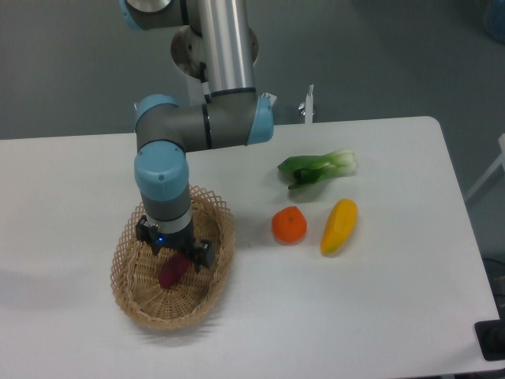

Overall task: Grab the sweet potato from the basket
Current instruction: 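Lower the gripper onto the sweet potato and close on it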

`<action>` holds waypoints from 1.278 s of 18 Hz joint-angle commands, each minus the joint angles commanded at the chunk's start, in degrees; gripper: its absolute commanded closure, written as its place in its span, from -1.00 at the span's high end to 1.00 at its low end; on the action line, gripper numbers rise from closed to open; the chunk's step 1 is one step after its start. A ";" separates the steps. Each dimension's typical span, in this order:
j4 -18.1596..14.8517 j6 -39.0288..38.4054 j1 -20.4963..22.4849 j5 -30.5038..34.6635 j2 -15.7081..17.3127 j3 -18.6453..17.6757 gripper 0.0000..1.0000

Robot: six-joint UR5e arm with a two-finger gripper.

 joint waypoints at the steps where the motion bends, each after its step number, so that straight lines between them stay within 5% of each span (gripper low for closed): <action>1: 0.09 0.00 -0.35 0.09 -0.18 0.00 1.00; 10: 0.09 0.44 -1.14 1.23 -1.85 0.09 1.00; 16: 0.00 0.61 -1.14 1.14 -1.15 0.35 0.02; 23: -0.09 0.88 -1.14 1.23 -0.36 0.00 -0.36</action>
